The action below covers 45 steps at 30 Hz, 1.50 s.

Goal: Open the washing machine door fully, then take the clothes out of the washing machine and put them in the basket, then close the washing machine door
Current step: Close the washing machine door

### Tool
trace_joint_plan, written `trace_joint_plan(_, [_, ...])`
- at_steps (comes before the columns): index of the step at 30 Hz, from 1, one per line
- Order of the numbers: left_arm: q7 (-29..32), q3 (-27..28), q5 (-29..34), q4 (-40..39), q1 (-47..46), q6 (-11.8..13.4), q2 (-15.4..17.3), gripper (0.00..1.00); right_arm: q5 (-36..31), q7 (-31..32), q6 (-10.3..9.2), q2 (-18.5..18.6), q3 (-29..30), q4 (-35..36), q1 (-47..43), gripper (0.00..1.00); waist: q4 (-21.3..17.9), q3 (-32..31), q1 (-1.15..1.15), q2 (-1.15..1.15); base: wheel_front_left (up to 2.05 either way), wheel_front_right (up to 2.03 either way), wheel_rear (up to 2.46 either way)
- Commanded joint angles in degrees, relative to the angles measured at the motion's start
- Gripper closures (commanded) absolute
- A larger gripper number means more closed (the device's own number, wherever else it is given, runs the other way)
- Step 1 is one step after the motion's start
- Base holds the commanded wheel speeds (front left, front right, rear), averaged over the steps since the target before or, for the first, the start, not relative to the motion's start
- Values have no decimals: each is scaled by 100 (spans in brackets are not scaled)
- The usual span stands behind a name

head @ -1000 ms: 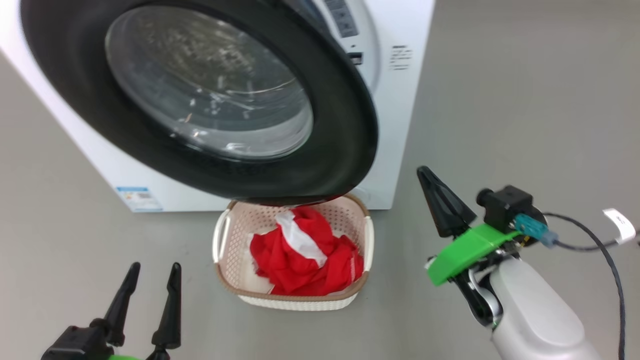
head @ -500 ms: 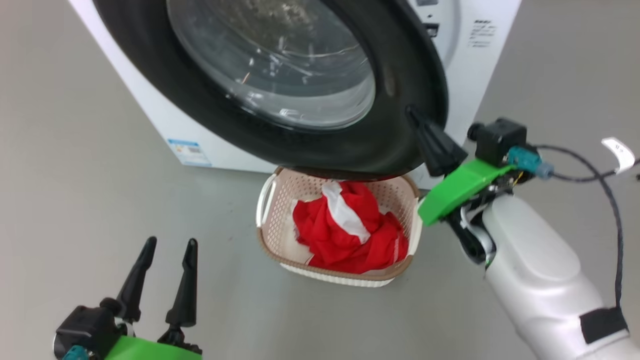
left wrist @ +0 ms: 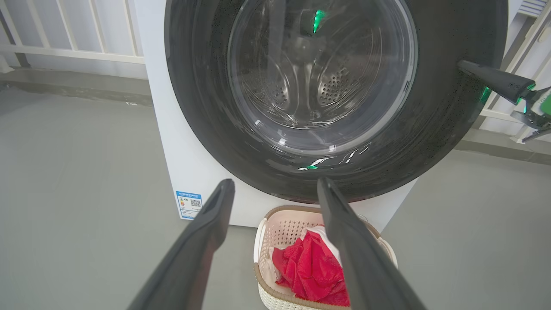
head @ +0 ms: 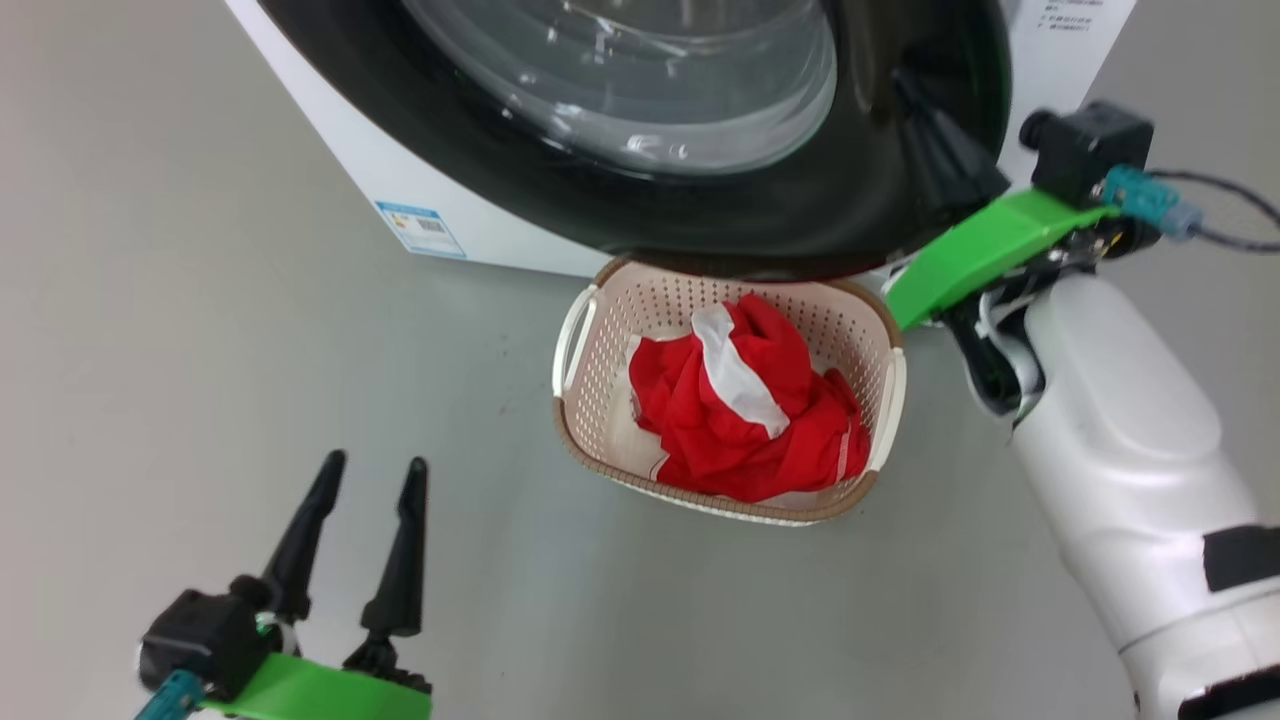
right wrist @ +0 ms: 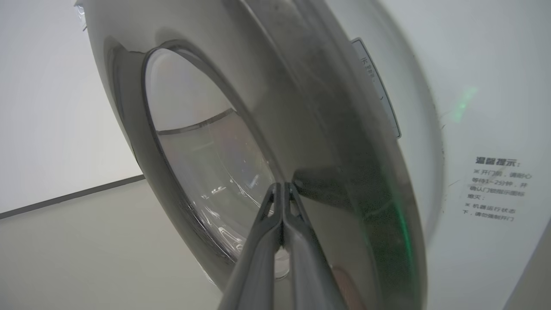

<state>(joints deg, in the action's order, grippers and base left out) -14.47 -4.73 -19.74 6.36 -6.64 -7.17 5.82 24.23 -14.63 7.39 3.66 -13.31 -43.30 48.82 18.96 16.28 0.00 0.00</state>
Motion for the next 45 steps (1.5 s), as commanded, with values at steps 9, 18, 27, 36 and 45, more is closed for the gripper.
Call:
trace_joint_plan(9, [-52, -172, -1, -133, -447, -32, 112, 0, -167, -37, 10, 88, 329, -180, 991, 100, 98, 498, 0, 0, 0, 0, 0])
trace_joint_plan(18, [-52, -372, -17, -159, -583, -32, 347, 0, -107, -37, 10, 111, 612, -319, 1375, 100, -21, 605, 0, 0, 0, 0, 0])
trace_joint_plan(27, [-52, -197, -495, -293, -623, -32, 257, 0, 108, -37, 10, 76, 147, 401, 598, 10, -427, 326, 0, 0, 0, 0, 0])
trace_joint_plan(36, [-52, -323, -385, -160, -522, -32, 518, 0, -566, -37, 10, 214, 207, 1538, -731, 0, -965, -125, 0, 0, 0, 0, 0])
trace_joint_plan(45, [-52, -211, -187, 83, -316, -32, 524, 0, -869, -37, 10, 120, 497, 2172, -1766, 0, -1395, -634, 0, 0, 0, 0, 0])
